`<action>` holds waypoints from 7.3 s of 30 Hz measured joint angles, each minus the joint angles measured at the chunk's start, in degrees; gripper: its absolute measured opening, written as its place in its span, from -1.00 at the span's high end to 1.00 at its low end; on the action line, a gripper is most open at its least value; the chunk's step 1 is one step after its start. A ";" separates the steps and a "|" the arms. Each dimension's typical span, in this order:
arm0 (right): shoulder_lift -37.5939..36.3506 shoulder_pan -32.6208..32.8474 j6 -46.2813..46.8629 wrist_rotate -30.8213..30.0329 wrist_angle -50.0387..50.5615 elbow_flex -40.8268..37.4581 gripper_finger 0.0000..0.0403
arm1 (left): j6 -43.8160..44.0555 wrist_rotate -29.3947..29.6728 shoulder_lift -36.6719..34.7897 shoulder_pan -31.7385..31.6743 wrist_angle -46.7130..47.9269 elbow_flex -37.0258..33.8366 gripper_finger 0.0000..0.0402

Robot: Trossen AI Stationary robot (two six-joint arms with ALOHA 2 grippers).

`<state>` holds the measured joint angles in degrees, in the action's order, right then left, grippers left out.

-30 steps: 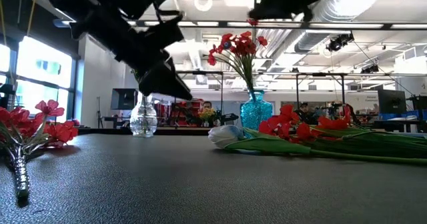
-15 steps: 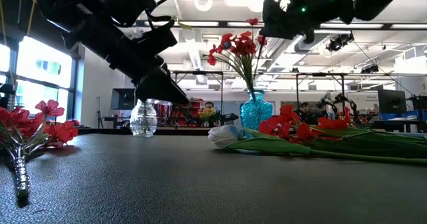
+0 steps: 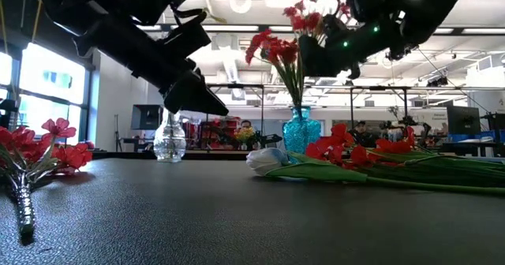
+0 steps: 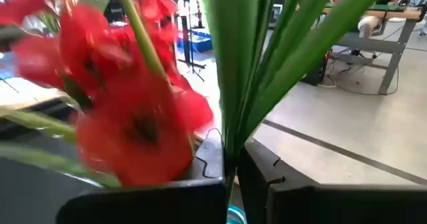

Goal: Sort flowers into vase by color
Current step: Put the top red flowers into the blue vase, then put the white tulip into the transparent vase

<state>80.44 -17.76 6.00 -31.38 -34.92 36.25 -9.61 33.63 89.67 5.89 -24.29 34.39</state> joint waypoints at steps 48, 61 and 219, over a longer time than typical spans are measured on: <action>-21.74 29.20 4.60 -3.46 18.39 -7.99 -0.36 | 13.99 -0.67 -35.45 14.59 34.87 0.07 0.32; 4.08 31.36 -4.62 1.16 -24.47 -14.98 -0.36 | 28.92 2.31 -33.03 17.16 42.63 6.61 0.37; 4.64 40.04 -12.22 1.11 21.20 22.93 0.17 | -11.57 3.06 -25.04 9.05 -6.30 -5.34 1.00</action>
<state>85.08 22.28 -6.22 -30.27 -13.72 59.18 -21.18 36.69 64.63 14.94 -30.59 29.06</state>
